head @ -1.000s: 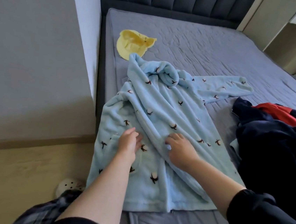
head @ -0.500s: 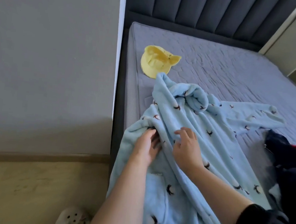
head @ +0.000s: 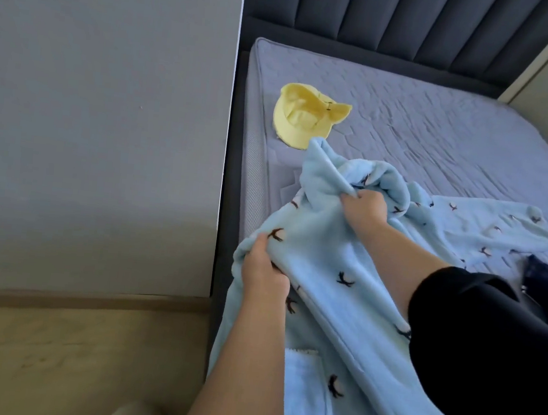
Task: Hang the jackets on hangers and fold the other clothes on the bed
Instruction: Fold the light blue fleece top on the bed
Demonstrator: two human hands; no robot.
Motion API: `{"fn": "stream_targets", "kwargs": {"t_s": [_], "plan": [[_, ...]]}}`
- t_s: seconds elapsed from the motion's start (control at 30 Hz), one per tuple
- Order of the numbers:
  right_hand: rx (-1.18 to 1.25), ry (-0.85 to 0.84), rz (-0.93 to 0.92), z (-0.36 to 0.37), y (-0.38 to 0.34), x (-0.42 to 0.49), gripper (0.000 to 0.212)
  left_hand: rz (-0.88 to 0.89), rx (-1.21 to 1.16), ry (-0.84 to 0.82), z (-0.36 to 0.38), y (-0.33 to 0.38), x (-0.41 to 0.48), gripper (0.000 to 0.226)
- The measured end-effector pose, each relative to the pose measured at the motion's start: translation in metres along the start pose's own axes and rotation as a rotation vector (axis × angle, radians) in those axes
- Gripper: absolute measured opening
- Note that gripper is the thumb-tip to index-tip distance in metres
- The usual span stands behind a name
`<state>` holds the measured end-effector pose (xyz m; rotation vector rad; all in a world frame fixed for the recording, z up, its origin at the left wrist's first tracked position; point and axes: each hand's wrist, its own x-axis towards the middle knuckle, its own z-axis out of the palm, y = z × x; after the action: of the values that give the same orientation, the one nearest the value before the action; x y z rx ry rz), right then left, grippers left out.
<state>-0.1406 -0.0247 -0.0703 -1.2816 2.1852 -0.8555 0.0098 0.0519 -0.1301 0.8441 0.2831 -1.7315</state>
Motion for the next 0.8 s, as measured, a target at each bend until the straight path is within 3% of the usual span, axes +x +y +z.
{"fn": "stream_targets", "kwargs": {"t_s": [0.07, 0.2, 0.37, 0.43, 0.53, 0.6, 0.67, 0.73, 0.8], "plan": [[0.074, 0.081, 0.053, -0.005, 0.007, 0.004, 0.029, 0.045, -0.054, 0.048, -0.003, 0.006, 0.003, 0.042], [0.115, 0.091, 0.134, -0.003, 0.020, 0.000, 0.036, 0.084, -0.101, 0.113, -0.008, 0.009, 0.002, 0.039], [0.254, 0.210, 0.342, -0.001, 0.028, -0.006, 0.030, 0.087, -0.055, 0.239, -0.012, 0.012, 0.001, 0.029], [0.236, 0.165, 0.379, -0.002, 0.030, -0.013, 0.024, 0.127, -0.014, 0.275, -0.012, 0.012, 0.000, 0.023], [-0.063, 0.058, 0.178, 0.002, 0.033, -0.021, 0.008, 0.323, 0.217, 0.299, -0.016, 0.009, 0.005, 0.020], [-0.121, 0.066, -0.020, 0.007, 0.035, -0.024, 0.007, 0.405, 0.307, 0.292, -0.016, 0.006, 0.001, 0.015], [0.028, 0.066, -0.112, 0.011, 0.030, -0.028, 0.018, 0.395, 0.313, 0.248, -0.015, 0.006, -0.004, 0.018], [0.151, 0.052, -0.091, 0.011, 0.020, -0.027, 0.035, 0.337, 0.332, 0.185, -0.015, 0.007, -0.003, 0.032], [0.100, -0.051, -0.027, 0.006, 0.006, -0.024, 0.035, 0.213, 0.438, 0.106, -0.011, 0.007, -0.005, 0.040]]}}
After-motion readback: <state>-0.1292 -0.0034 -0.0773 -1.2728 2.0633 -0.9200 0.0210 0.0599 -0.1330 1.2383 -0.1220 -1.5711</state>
